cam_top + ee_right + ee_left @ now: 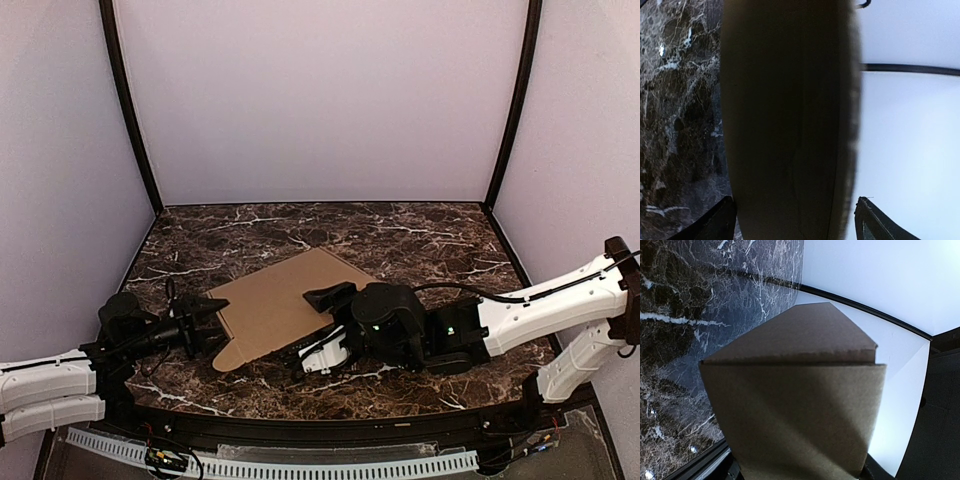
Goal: Fold the paper box
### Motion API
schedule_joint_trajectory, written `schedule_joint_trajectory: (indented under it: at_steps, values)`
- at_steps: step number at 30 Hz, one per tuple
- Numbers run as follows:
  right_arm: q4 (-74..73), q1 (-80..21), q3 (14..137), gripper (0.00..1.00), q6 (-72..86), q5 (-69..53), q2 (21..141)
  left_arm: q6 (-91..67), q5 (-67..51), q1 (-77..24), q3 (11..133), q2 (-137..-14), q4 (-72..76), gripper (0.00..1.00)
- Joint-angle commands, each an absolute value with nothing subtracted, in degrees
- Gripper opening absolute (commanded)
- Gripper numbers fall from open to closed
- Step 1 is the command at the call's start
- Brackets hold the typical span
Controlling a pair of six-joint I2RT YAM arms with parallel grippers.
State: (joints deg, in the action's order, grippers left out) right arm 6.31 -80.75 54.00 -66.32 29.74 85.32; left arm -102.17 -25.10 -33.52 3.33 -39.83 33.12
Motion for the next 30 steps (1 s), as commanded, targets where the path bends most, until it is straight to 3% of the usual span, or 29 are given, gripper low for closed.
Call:
schedule_joint_trajectory:
  at_steps: [1,4,17,30]
  values:
    - [5.7,-81.2,54.9,0.93,-63.7,28.8,85.3,-101.2,-26.8,-33.3,1.6,-40.4,35.3,0.02]
    - [5.3,-81.2,55.1,0.98,-63.1,28.7,85.9,-101.0,-27.3,-33.3,2.1,-41.0,36.0,0.01]
    - [5.4,-80.1,57.4,0.99,-62.1,29.8,90.0,-100.4,-29.0,-33.4,3.2,-40.8,36.0,0.01]
    - [5.3,-79.7,59.2,0.63,-61.0,29.9,91.7,-99.8,-30.2,-33.4,4.0,-40.3,36.0,0.01]
